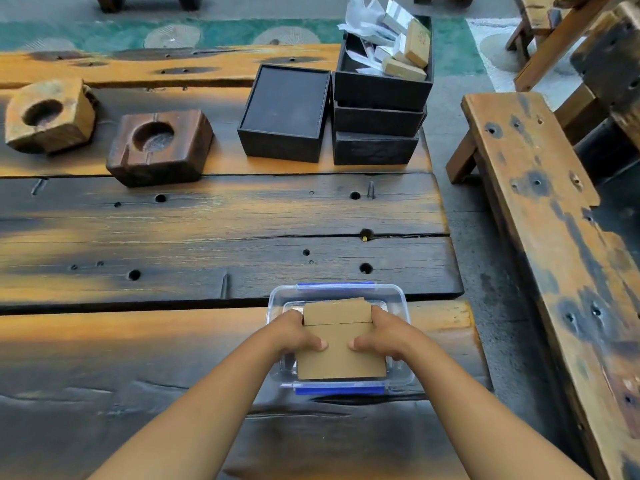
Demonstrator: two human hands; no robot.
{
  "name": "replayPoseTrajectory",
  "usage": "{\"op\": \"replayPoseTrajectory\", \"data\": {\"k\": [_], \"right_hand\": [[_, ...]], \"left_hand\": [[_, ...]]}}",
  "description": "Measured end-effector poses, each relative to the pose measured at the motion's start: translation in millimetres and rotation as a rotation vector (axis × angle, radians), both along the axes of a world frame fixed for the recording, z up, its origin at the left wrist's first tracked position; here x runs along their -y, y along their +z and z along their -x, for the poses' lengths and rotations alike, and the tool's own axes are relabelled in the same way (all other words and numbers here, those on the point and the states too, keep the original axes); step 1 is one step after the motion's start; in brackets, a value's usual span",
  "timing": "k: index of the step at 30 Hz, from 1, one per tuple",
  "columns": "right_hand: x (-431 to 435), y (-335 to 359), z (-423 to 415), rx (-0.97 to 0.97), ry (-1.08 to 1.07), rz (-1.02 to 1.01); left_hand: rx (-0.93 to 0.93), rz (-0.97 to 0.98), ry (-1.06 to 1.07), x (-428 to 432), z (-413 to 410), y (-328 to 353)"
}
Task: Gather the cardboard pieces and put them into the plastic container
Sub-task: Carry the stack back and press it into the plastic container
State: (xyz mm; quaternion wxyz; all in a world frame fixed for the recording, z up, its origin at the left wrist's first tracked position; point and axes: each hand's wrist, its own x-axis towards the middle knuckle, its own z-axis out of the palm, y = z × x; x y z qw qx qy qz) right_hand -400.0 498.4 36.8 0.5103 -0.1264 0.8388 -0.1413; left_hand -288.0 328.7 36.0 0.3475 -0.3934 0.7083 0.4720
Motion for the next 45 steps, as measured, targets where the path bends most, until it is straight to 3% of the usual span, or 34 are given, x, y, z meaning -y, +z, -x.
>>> {"op": "replayPoseTrajectory", "data": {"k": [17,23,28,33,39,45], "right_hand": [[-13,-13,5,0.099,-0.043,0.212],[-7,-15,1,0.091,-0.055,0.208],[-8,-16,5,0.116,-0.037,0.205],[-3,-20,1,0.054,-0.009,0.139],[-3,-23,5,0.029,0.081,0.084],[-4,-25,4,0.061,0.04,0.114]], "left_hand": [[-0.014,-0.12,-0.081,10,-4,-11],[0.0,0.004,-0.155,4,-5,-15],[-0.022,-0.124,-0.044,11,-4,-20],[0.027,0.043,-0.133,3,-3,-24],[0.088,0.114,-0.27,6,1,-26],[0.064,0.086,-0.205,3,0,-30]]}}
